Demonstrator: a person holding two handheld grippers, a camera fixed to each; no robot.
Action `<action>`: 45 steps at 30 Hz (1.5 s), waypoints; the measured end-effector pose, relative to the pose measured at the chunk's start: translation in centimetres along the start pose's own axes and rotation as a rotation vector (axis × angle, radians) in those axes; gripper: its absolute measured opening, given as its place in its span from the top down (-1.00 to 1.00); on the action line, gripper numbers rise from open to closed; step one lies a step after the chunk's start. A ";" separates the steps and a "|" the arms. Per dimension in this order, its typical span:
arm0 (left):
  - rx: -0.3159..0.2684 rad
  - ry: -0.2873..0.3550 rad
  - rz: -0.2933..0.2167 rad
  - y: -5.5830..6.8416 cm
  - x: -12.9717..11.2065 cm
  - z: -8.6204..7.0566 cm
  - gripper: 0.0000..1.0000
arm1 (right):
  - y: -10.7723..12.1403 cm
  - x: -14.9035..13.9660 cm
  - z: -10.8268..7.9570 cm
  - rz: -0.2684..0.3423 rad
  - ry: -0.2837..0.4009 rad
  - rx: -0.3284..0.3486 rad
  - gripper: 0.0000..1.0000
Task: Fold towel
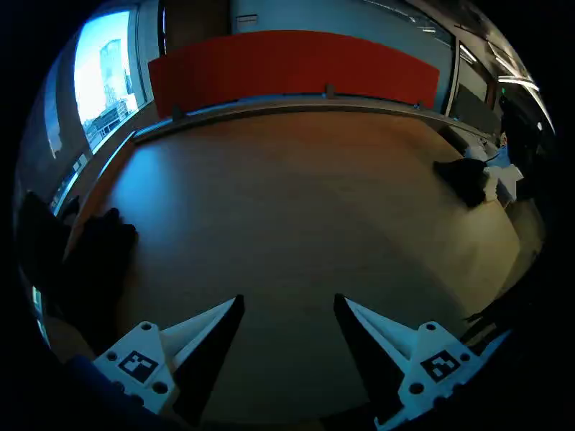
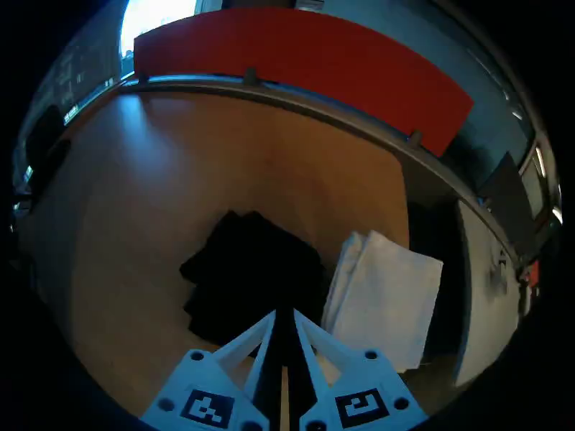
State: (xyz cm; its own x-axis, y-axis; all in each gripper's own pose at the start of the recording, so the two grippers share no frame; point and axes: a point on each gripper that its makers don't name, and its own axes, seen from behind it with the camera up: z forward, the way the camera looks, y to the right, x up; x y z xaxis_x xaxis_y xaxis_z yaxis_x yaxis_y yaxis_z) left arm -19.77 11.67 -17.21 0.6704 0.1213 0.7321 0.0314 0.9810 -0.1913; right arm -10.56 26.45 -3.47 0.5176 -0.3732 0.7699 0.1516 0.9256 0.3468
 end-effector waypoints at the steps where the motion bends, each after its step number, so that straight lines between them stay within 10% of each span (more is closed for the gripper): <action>1: 0.001 -0.001 0.000 0.0 0.0 0.0 -0.84 | 0.0 -0.3 0.1 0.002 -0.007 0.000 0.96; 45: 0.014 -0.024 0.028 -0.3 0.3 0.6 -0.84 | 1.1 -9.0 3.1 0.120 -0.205 -0.040 0.87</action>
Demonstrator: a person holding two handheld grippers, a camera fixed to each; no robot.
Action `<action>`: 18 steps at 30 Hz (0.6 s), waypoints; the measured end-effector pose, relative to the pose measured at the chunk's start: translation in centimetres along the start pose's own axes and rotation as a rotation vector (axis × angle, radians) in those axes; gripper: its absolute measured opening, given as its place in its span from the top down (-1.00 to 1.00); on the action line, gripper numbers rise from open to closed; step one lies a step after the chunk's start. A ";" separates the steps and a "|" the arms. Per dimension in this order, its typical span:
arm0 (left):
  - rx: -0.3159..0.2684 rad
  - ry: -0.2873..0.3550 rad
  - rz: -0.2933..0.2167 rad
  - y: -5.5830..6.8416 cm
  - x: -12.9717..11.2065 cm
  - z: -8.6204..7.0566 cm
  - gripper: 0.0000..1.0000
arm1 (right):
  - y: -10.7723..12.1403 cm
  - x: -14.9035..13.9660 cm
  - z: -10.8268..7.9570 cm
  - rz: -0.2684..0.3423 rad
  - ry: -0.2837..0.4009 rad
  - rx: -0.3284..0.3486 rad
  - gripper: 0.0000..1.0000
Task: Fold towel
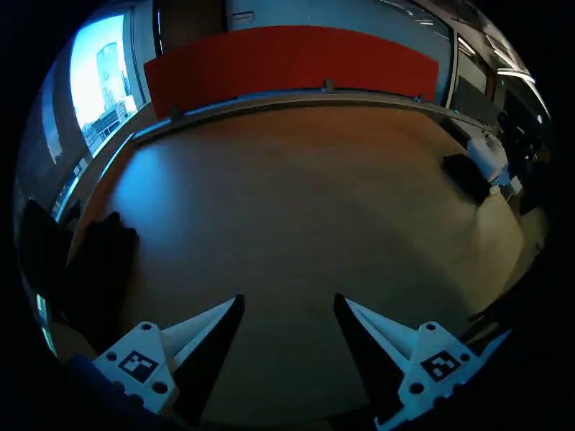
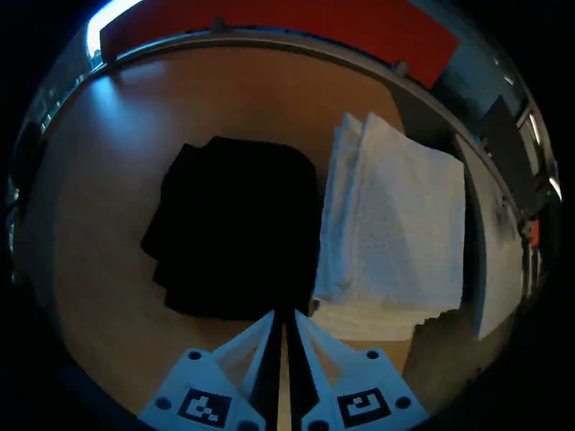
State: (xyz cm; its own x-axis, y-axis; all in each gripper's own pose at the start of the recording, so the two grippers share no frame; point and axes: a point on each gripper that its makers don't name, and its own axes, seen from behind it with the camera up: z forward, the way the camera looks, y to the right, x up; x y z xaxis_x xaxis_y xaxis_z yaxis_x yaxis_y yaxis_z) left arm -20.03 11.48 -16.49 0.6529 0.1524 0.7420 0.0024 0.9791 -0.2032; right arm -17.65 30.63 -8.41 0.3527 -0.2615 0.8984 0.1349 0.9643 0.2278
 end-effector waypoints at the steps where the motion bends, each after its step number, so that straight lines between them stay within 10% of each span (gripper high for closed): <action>1: 0.000 0.000 0.000 0.0 0.0 0.0 -0.84 | 0.0 0.0 0.0 0.001 0.003 -0.002 0.84; 18: -0.007 0.001 0.006 0.1 0.1 0.1 -0.85 | -1.4 1.1 -1.3 -0.001 0.087 0.004 -0.58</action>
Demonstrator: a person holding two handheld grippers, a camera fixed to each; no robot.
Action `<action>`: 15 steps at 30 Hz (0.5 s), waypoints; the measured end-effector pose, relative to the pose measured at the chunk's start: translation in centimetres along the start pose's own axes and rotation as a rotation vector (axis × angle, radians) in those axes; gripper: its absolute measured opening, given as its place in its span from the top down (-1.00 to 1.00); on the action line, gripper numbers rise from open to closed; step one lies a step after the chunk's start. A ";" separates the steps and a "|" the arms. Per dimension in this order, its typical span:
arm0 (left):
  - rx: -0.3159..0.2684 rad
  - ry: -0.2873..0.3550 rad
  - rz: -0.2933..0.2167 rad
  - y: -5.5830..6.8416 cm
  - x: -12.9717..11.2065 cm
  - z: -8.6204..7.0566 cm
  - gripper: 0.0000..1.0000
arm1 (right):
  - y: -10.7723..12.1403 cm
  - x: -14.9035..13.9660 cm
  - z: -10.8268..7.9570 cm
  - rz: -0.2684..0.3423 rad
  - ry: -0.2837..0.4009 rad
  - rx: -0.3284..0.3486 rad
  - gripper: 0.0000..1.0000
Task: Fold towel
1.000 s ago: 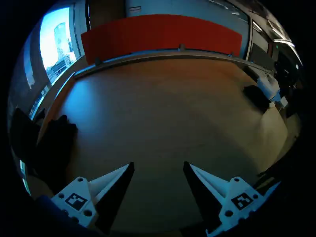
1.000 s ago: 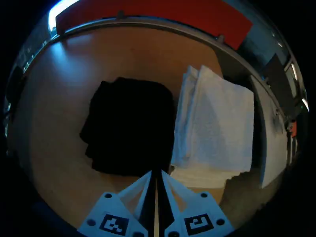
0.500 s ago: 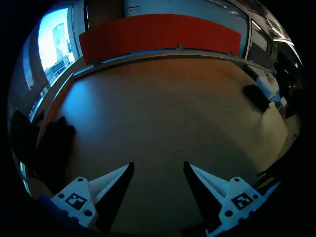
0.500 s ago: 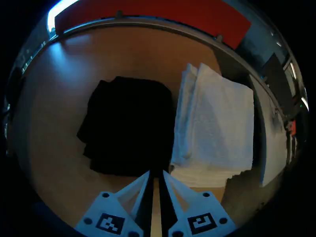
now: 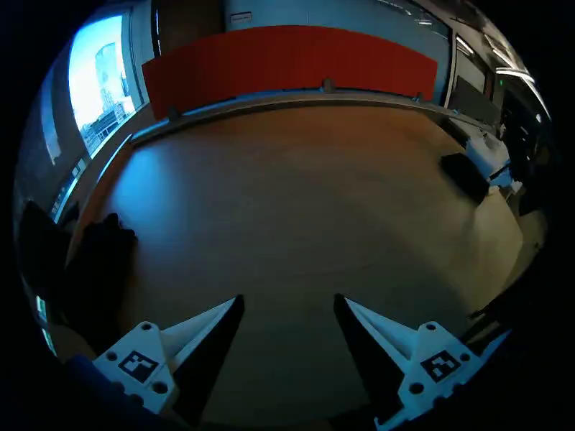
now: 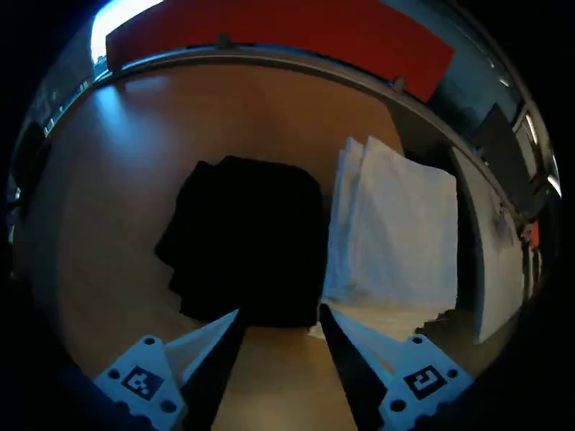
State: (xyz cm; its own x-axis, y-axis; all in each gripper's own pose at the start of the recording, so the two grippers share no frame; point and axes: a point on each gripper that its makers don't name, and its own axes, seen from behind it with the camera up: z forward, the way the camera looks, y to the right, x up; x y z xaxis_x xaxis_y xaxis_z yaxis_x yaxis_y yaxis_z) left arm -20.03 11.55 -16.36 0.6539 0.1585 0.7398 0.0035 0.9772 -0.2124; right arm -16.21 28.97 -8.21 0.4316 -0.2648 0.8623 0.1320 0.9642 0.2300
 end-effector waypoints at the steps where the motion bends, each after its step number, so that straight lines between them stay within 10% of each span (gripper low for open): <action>1: 0.000 0.001 0.001 0.0 0.0 0.0 -0.85 | 0.0 0.1 0.0 0.000 0.003 -0.003 -0.59; 15: 0.002 0.006 -0.005 -0.4 0.0 -0.2 -0.84 | -1.3 0.9 0.1 0.003 0.027 0.007 -0.59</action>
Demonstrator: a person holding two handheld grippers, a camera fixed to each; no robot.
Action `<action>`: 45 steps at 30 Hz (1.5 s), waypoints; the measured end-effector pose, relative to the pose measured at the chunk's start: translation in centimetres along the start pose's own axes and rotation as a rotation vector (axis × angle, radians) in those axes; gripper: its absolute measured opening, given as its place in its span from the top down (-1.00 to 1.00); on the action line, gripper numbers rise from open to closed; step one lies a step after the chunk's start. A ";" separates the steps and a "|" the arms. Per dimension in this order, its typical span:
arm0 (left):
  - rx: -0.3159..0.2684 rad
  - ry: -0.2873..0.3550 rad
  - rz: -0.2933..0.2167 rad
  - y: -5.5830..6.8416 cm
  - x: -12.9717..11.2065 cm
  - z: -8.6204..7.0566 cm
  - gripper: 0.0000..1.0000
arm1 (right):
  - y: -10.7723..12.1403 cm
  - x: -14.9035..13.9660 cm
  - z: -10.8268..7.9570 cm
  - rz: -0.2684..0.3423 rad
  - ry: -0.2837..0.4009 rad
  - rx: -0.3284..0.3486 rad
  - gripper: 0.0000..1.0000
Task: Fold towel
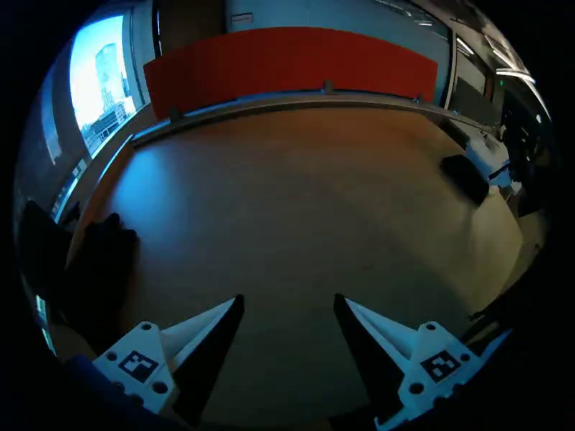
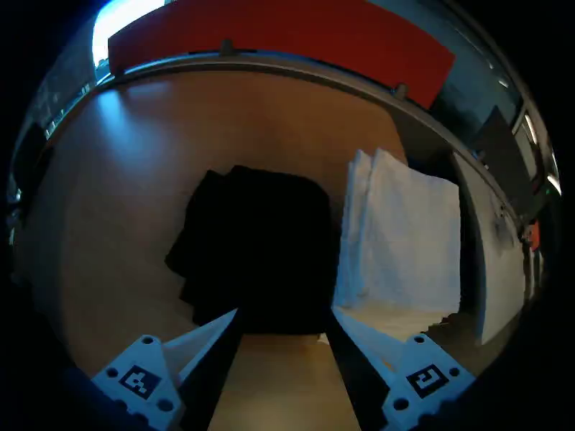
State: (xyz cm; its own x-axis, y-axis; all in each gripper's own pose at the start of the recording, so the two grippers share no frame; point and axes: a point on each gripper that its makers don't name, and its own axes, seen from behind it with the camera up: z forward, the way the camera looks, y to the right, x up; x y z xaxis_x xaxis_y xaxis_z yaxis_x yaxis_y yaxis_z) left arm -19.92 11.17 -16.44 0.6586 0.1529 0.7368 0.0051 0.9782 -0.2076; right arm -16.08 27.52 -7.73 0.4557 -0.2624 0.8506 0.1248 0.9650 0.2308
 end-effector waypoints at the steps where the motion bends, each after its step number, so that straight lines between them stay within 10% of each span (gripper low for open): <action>1: 0.000 0.000 -0.001 0.0 0.0 0.0 -0.84 | -0.1 0.1 0.0 0.002 0.004 0.002 -0.59; 45: 0.018 -0.015 0.003 -1.3 -0.8 -0.3 -0.84 | -5.3 1.1 3.7 0.056 0.045 0.069 -0.76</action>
State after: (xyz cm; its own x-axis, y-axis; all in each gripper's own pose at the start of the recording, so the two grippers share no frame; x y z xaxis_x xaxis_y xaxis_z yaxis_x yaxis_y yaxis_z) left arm -20.20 9.79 -16.95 0.6471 0.1582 0.7458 -0.0107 0.9800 -0.1986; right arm -19.54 22.09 -6.31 0.4997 -0.2060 0.8414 0.0373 0.9755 0.2166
